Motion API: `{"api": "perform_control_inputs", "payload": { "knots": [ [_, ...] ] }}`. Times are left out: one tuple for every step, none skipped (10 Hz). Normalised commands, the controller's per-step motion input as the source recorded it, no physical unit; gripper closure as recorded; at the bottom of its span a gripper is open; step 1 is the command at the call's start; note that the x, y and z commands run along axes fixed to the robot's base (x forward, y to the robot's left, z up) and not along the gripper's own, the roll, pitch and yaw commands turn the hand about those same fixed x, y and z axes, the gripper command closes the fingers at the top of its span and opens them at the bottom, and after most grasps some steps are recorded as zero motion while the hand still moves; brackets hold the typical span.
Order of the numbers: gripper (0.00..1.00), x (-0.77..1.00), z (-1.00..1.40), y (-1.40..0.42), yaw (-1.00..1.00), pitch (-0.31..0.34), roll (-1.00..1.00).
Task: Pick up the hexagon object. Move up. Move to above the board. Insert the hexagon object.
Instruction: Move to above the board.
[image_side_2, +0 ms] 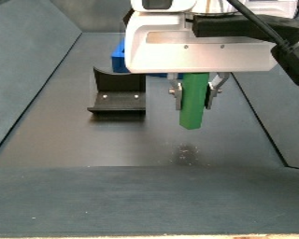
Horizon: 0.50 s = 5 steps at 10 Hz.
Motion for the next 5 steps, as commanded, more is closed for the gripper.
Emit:
{"api": "perform_control_inputs", "payload": {
  "knots": [
    [1.0, -0.02, 1.0, 0.02, -0.02, 0.084, -0.15],
    [1.0, -0.02, 1.0, 0.02, -0.02, 0.086, -0.15],
    [1.0, -0.02, 1.0, 0.02, -0.02, 0.087, -0.15],
    [1.0, -0.02, 1.0, 0.02, -0.02, 0.088, -0.15],
    [1.0, -0.02, 1.0, 0.02, -0.02, 0.089, -0.15]
  ]
}}
